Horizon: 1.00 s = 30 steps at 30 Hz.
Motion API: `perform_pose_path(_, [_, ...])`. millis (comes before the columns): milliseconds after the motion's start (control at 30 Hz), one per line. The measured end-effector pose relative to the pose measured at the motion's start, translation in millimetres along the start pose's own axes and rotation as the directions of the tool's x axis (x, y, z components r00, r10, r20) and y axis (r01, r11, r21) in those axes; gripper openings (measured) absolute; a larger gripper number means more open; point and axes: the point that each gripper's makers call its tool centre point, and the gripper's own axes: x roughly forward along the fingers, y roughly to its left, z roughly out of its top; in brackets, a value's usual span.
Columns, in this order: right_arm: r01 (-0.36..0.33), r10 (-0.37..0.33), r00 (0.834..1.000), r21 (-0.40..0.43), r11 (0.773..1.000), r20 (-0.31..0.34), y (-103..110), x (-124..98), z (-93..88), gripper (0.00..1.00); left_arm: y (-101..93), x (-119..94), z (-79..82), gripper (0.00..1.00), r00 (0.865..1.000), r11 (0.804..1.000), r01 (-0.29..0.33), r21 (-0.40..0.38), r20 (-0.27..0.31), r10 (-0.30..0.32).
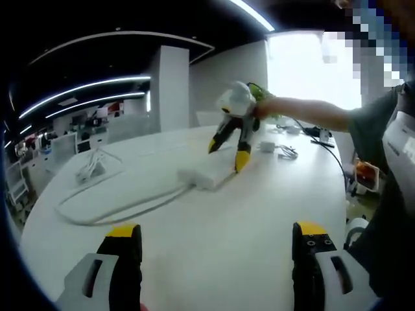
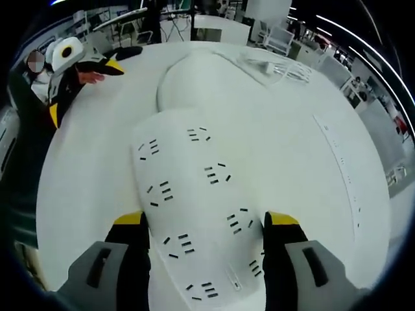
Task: Straighten the power strip on the desk, plug the charger into it
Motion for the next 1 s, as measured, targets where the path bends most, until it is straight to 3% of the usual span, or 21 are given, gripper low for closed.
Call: perform_pose_path(1000, [0.076, -0.077, 0.997, 0.113, 0.991, -0.003, 7.4, -4.0, -3.9, 0.71, -3.8, -3.0, 1.3, 0.99, 1.0, 1.0, 0.012, 0.003, 0.017, -0.012])
